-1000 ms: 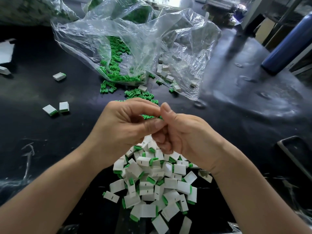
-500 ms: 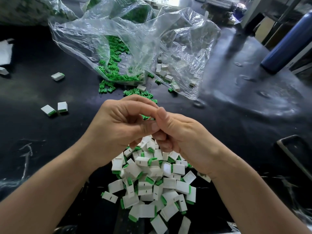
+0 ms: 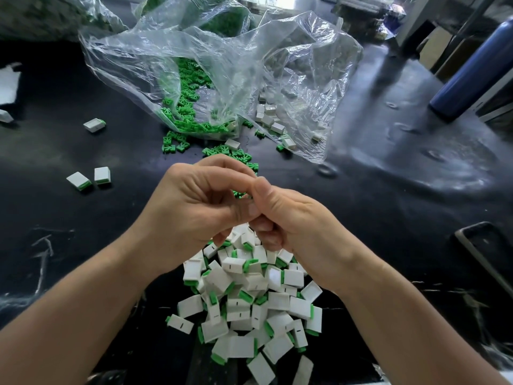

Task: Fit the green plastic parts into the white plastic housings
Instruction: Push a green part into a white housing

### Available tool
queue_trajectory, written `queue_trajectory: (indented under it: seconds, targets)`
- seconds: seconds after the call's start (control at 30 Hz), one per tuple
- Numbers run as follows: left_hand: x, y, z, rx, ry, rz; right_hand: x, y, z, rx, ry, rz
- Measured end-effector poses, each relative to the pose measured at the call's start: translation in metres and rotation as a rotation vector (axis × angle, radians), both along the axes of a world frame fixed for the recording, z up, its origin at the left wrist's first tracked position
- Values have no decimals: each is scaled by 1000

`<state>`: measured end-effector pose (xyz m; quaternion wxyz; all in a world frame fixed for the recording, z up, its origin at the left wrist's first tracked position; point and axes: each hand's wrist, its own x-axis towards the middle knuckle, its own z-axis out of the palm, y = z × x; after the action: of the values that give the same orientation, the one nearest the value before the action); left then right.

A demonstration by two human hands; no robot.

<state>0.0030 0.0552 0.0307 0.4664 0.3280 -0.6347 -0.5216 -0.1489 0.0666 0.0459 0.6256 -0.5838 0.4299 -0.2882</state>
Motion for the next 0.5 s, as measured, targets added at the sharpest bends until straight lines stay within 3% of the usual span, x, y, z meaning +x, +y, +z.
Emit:
queue_trajectory:
  seconds: [0.17, 0.5]
  targets:
    - [2, -1, 4, -33, -21, -58, 0, 1, 3, 94, -106, -1]
    - [-8, 3, 1, 5, 95, 7, 2, 3, 1, 89, -116, -35]
